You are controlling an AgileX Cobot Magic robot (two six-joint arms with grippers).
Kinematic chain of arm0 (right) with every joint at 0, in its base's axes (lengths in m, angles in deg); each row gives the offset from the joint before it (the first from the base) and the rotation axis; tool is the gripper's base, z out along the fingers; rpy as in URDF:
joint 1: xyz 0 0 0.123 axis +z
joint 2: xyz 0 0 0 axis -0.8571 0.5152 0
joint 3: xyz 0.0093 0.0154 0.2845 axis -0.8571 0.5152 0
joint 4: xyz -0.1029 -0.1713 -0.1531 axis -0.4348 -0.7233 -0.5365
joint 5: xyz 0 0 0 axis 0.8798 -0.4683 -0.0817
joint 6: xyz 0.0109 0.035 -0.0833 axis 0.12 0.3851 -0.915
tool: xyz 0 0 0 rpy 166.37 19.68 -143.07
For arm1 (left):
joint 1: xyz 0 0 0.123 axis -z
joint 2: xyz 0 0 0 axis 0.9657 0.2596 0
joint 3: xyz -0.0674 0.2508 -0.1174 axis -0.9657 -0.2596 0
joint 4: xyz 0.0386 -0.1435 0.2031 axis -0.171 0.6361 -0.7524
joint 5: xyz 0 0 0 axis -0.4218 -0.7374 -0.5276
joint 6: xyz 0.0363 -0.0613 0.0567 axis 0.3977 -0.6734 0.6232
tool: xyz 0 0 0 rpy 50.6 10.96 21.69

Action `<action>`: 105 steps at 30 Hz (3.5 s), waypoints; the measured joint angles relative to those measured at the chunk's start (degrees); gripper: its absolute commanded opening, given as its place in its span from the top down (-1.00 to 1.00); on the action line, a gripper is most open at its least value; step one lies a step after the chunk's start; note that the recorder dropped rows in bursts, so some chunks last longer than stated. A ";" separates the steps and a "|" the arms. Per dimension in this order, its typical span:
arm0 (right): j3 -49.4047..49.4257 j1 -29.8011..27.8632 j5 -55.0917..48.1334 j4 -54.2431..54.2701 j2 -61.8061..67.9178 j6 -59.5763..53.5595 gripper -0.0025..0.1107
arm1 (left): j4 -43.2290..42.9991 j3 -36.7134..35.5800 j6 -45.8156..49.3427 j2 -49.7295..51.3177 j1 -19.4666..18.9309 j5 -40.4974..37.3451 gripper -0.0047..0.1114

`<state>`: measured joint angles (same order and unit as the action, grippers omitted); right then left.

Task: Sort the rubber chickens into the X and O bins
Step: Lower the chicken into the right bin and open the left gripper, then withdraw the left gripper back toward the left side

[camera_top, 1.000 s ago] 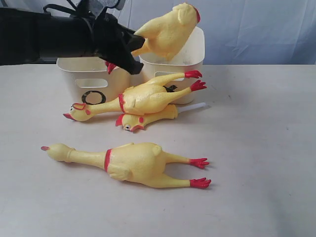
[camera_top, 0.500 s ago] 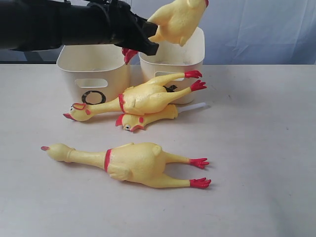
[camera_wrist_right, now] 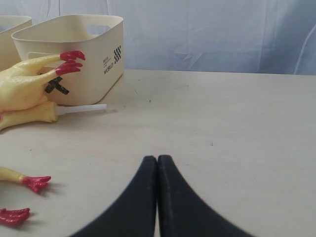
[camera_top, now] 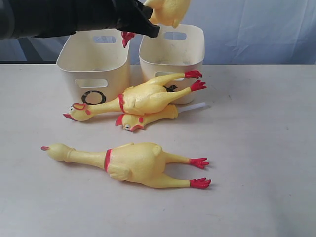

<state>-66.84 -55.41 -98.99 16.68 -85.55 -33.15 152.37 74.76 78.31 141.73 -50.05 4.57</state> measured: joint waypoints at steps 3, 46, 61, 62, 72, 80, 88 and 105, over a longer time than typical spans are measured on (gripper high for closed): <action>0.00 0.00 0.00 0.00 0.00 0.00 0.97 | 0.00 1.66 0.00 1.81 -0.26 -1.04 0.92; 0.00 0.00 0.00 0.00 0.00 0.00 0.97 | 0.00 11.73 -13.96 14.75 -0.26 -2.01 0.92; 0.00 0.00 0.00 0.00 0.00 0.00 0.97 | 0.00 11.83 -13.96 14.75 -0.26 -2.01 0.45; 0.00 0.00 0.00 0.00 0.00 0.00 0.97 | 0.00 11.83 -13.96 14.75 -0.26 -2.01 0.43; 0.00 0.00 0.00 0.00 0.00 0.00 0.97 | 0.04 12.05 -14.07 14.75 -0.26 -2.01 0.40; 0.00 0.00 0.00 0.00 0.00 0.00 0.97 | 0.04 12.05 -14.07 14.75 -0.26 -2.01 0.17; 0.00 0.00 0.00 0.00 0.00 0.00 0.97 | -1.47 12.05 -14.07 13.58 -0.26 -1.59 0.25; 0.00 0.00 0.00 0.00 0.00 0.00 0.97 | -36.40 0.31 -37.91 -1.16 -1.04 -3.16 0.91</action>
<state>-66.84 -55.41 -98.99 16.68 -85.55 -33.15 115.97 75.08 40.40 140.58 -51.09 1.41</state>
